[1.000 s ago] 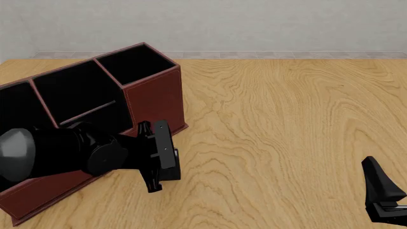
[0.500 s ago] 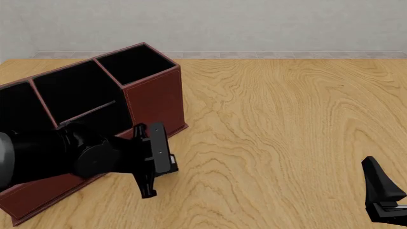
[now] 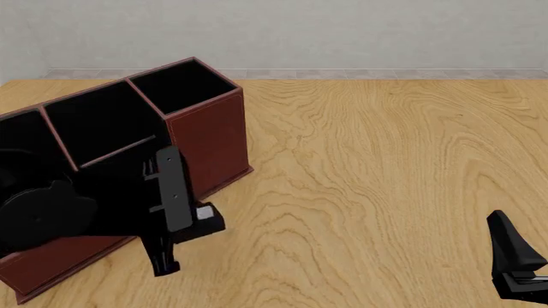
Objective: Pick up the book and place it in the left compartment of the caddy.
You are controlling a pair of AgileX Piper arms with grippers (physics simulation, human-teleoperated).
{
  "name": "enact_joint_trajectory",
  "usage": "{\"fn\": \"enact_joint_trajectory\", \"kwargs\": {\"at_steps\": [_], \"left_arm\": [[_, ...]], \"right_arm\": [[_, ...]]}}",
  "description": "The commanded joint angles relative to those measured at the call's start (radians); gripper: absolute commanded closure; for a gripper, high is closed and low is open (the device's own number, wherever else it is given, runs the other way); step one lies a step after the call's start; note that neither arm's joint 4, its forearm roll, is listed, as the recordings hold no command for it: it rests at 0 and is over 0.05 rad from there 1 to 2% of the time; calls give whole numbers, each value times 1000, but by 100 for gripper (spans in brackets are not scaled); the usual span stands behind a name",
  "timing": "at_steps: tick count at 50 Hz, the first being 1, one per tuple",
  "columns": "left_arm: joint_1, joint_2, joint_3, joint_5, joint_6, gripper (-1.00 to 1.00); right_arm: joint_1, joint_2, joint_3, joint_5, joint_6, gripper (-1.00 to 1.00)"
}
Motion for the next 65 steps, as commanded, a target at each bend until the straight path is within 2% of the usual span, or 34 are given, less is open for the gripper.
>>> {"fn": "enact_joint_trajectory", "kwargs": {"at_steps": [1,7,10,17,18,28,32,34,37,39,42,49,52,60,65], "left_arm": [[-57,-137,-55,156,-110,100],[-83,-198,-104,242,-171,100],[-118,-204,-142,282,-253,100],[-134,-255,-157,340,-305,100],[-151,-264,-170,354,-340,100],[-201,-311,-217,422,-470,100],[-206,-337,-236,461,-512,100],[-199,-349,-233,469,-506,100],[-211,-367,-256,501,-574,100],[-216,-377,-261,513,-585,100],[-229,-390,-280,540,-647,100],[-182,-452,-324,628,-654,100],[-131,-484,-326,657,-649,100],[-96,-508,-326,658,-723,100],[-76,-523,-325,658,-797,100]], "right_arm": [[0,-3,-1,3,0,-100],[0,-3,-1,3,0,-100],[0,-3,-1,3,0,-100],[0,-3,-1,3,0,-100],[0,-3,-1,3,0,-100],[0,-3,-1,3,0,-100],[0,-3,-1,3,0,-100],[0,-3,-1,3,0,-100],[0,-3,-1,3,0,-100],[0,-3,-1,3,0,-100],[0,-3,-1,3,0,-100],[0,-3,-1,3,0,-100],[0,-3,-1,3,0,-100],[0,-3,-1,3,0,-100],[0,-3,-1,3,0,-100]]}}
